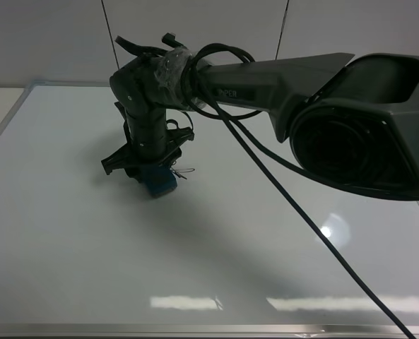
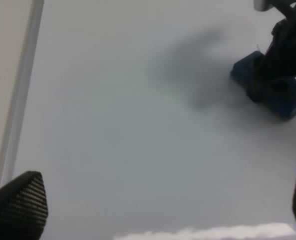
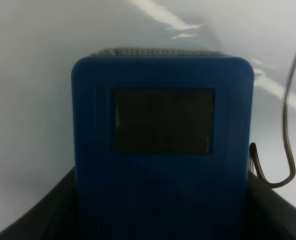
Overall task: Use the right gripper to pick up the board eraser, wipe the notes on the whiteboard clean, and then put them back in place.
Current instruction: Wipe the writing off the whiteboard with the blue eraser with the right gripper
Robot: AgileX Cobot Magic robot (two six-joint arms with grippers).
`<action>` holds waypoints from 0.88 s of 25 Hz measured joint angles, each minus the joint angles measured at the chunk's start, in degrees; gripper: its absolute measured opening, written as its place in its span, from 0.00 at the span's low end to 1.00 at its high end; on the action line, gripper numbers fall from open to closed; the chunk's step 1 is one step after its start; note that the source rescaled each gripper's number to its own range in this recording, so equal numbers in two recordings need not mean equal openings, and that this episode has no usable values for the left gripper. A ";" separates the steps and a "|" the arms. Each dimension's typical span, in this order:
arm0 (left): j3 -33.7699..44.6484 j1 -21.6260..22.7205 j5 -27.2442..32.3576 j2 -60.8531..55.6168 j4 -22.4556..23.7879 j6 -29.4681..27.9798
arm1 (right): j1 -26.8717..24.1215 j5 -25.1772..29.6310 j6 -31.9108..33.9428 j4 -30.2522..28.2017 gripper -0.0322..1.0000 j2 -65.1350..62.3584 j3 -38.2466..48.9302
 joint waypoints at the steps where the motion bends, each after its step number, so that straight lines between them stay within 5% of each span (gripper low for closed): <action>1: 0.00 0.00 0.00 0.00 0.00 0.00 | -0.44 -0.10 0.00 0.38 0.04 -0.13 0.27; 22: 0.00 0.00 0.00 0.00 0.00 0.00 | -13.59 5.02 -2.07 -0.56 0.04 -1.33 0.48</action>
